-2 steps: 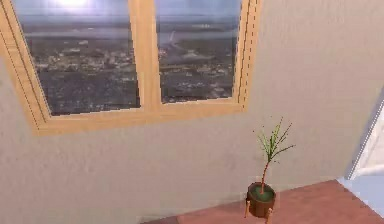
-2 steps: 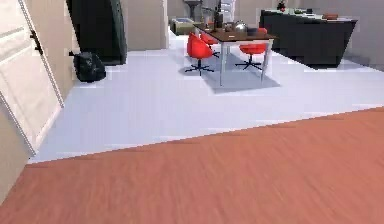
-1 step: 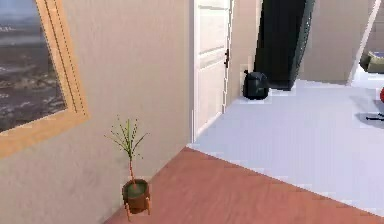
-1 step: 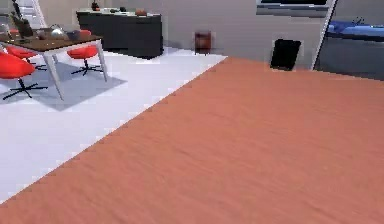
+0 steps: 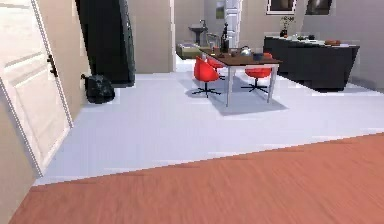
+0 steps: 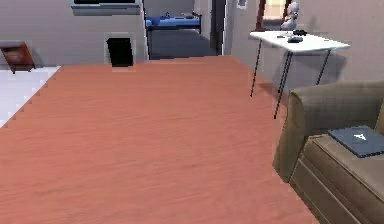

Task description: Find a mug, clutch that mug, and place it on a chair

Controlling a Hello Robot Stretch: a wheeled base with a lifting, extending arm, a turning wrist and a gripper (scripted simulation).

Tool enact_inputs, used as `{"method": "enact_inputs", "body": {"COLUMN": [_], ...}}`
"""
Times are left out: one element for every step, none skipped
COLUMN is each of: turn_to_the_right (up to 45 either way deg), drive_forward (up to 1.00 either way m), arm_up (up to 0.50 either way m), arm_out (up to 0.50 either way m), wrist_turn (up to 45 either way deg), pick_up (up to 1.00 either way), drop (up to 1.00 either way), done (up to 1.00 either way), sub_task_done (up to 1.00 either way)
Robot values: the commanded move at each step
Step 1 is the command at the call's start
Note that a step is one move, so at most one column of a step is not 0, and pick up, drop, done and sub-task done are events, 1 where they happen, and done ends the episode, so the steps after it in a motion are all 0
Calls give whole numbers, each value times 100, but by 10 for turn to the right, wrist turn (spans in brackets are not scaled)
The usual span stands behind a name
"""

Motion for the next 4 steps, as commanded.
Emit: {"method": "enact_inputs", "body": {"turn_to_the_right": [300,0,0,30], "drive_forward": [0,100,100,0], "arm_up": [0,0,0,0], "arm_out": [0,0,0,0], "wrist_turn": [0,0,0,0], "pick_up": [0,0,0,0], "drop": [0,0,0,0], "done": [0,0,0,0], "sub_task_done": [0,0,0,0]}}
